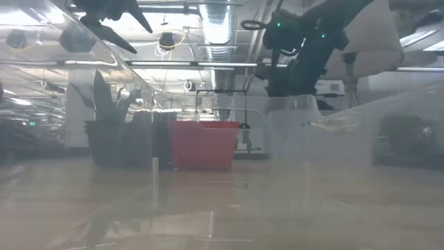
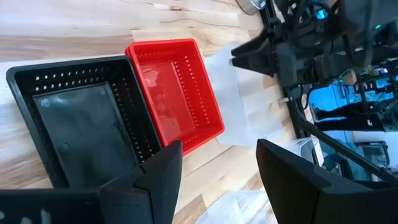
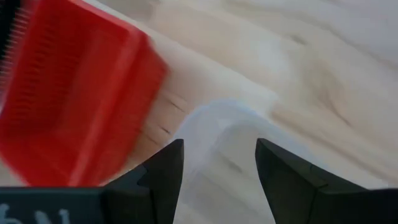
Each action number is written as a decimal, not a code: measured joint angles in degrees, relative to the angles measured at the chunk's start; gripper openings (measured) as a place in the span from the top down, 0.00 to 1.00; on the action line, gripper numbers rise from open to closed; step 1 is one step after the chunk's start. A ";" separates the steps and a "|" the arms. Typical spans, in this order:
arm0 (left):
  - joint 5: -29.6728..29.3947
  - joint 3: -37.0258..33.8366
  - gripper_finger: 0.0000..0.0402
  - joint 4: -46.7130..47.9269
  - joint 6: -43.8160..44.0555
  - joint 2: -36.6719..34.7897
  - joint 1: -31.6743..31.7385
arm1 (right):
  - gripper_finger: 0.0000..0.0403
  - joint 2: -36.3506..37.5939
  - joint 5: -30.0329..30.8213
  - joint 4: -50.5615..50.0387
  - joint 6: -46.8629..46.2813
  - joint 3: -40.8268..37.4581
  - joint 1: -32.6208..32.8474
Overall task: Stack baskets by color
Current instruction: Move the top transparent bin to the center of the table, then stack the left transparent bin on top of the top transparent bin
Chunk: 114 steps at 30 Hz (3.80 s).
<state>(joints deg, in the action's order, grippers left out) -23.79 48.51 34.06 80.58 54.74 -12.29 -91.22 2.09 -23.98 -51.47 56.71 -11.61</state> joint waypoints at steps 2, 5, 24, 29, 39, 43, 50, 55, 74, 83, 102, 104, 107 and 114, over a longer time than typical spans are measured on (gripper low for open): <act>0.00 0.00 0.52 -0.02 0.01 0.00 0.00 | 0.45 0.00 -0.18 2.96 2.11 0.00 -0.62; 0.00 0.00 0.52 -0.02 0.00 0.00 0.00 | 0.45 0.00 -0.37 5.56 4.19 0.00 -1.82; 28.08 -0.02 0.52 -6.42 -0.08 0.00 -3.45 | 0.45 18.71 -2.53 -10.85 3.18 10.18 4.31; 31.51 -0.04 0.52 -15.41 2.56 0.00 -8.55 | 0.45 26.16 -2.56 -12.23 -0.25 10.36 12.85; 24.04 -0.02 0.52 -18.49 12.49 0.25 -19.04 | 0.45 31.66 6.70 -23.40 -10.68 10.31 32.34; 19.65 -0.02 0.52 -16.23 15.56 1.47 -21.01 | 0.45 30.82 9.06 -28.29 -15.93 10.29 36.61; 18.64 -0.02 0.52 -12.22 18.50 6.43 -22.36 | 0.45 28.67 10.08 -29.26 -17.54 10.29 37.97; 14.69 -0.02 0.52 -13.66 20.79 11.57 -22.34 | 0.45 28.08 10.08 -29.38 -17.54 10.29 37.08; 12.55 19.35 0.52 -10.82 18.65 39.77 -19.79 | 0.45 28.11 11.36 -36.07 -17.04 10.29 37.39; 13.39 34.77 0.52 10.60 16.10 50.81 -19.68 | 0.45 28.11 13.28 -37.27 -18.58 10.29 40.67; 11.39 37.86 0.57 11.82 21.55 58.03 -21.27 | 0.45 17.17 15.93 -36.37 -28.33 10.25 47.20; 11.37 37.83 0.63 11.85 22.39 58.03 -21.18 | 0.45 16.13 15.89 -36.17 -29.19 10.25 47.81; 11.96 37.88 0.75 10.90 22.66 58.55 -21.11 | 0.45 15.34 15.82 -36.15 -30.57 10.22 49.02; 14.44 37.80 0.97 10.22 21.94 59.82 -20.94 | 0.45 15.08 15.87 -36.17 -33.03 10.23 51.14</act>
<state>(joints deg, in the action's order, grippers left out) -9.35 86.31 44.28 102.51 114.56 -33.23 -76.14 17.96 -60.16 -84.50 66.94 39.53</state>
